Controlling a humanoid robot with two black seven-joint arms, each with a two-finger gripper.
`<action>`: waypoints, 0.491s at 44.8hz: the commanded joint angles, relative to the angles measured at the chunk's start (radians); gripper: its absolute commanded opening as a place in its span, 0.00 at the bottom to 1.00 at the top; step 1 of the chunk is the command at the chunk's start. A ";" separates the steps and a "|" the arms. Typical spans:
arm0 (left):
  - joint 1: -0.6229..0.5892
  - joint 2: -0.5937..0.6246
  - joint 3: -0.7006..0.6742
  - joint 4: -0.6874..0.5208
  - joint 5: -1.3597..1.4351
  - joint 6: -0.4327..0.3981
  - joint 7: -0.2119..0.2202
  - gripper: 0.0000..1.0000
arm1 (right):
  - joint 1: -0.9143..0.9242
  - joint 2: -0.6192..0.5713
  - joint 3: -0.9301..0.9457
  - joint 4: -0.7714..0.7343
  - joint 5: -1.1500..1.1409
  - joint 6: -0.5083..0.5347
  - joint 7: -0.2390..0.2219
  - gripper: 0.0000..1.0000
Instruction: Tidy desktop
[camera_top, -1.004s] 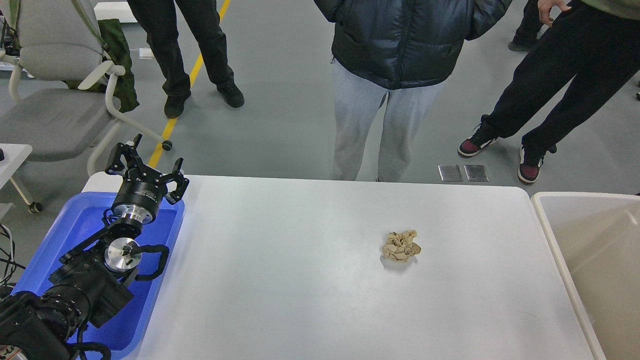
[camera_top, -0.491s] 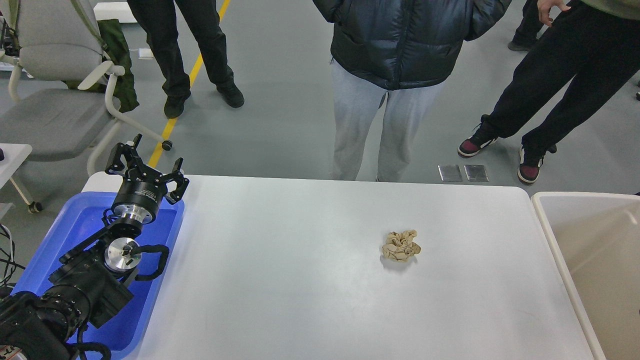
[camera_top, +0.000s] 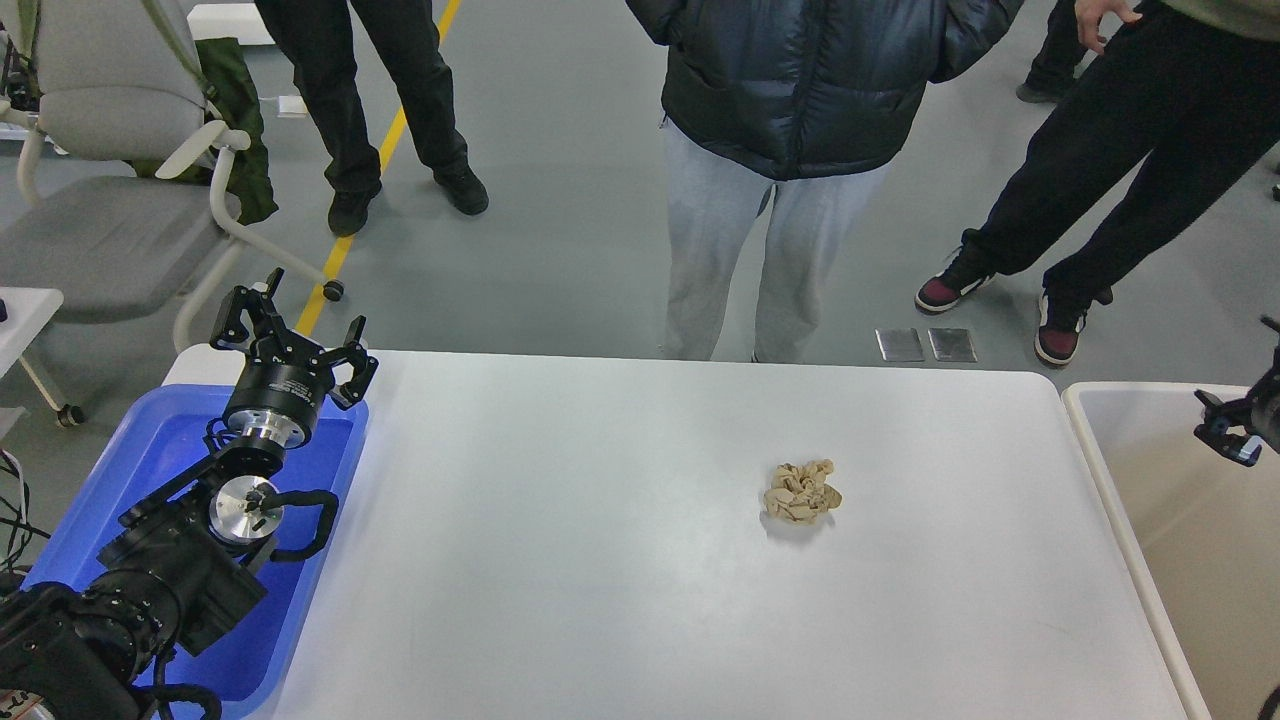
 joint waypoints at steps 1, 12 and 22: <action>0.000 0.000 0.000 0.000 0.000 -0.001 0.000 1.00 | 0.058 -0.021 0.194 0.193 0.048 0.048 0.000 1.00; 0.000 0.000 0.000 0.000 0.000 -0.001 0.000 1.00 | 0.074 0.046 0.329 0.371 0.048 0.039 0.001 1.00; 0.000 0.000 0.000 0.000 0.000 -0.001 0.000 1.00 | 0.101 0.209 0.329 0.361 0.046 0.039 0.003 1.00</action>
